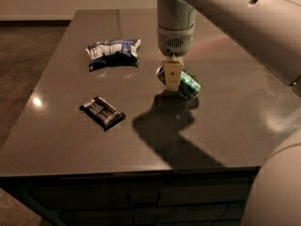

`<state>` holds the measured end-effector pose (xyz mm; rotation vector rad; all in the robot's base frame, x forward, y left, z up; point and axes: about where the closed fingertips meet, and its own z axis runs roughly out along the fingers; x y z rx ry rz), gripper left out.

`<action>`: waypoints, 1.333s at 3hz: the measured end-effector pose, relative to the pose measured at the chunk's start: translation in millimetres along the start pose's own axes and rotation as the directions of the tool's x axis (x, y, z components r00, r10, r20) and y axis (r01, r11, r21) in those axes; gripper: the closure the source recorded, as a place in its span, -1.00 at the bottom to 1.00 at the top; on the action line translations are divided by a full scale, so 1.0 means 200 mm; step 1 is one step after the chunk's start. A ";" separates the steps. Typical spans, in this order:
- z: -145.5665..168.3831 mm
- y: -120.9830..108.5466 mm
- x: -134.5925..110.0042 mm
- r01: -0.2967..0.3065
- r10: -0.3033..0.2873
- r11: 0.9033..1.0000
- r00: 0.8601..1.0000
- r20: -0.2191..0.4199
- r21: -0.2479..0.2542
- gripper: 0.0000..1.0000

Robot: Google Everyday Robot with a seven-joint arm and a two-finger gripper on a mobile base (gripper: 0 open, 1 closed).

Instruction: Knock green can over

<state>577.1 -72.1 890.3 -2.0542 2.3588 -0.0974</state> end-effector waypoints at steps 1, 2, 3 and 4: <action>0.04 0.05 -0.03 0.052 -0.052 0.999 0.998 -0.019 -0.018 -0.28; 0.10 0.09 -0.05 0.097 -0.098 0.994 0.995 -0.024 -0.046 -0.76; 0.11 0.04 -0.10 0.099 -0.099 0.995 0.995 0.007 -0.003 -1.00; 0.11 0.03 -0.11 0.099 -0.099 0.995 0.995 0.018 0.012 -1.00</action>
Offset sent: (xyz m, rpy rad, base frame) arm -0.0479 0.0036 -0.0342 -0.0891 0.1865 0.1460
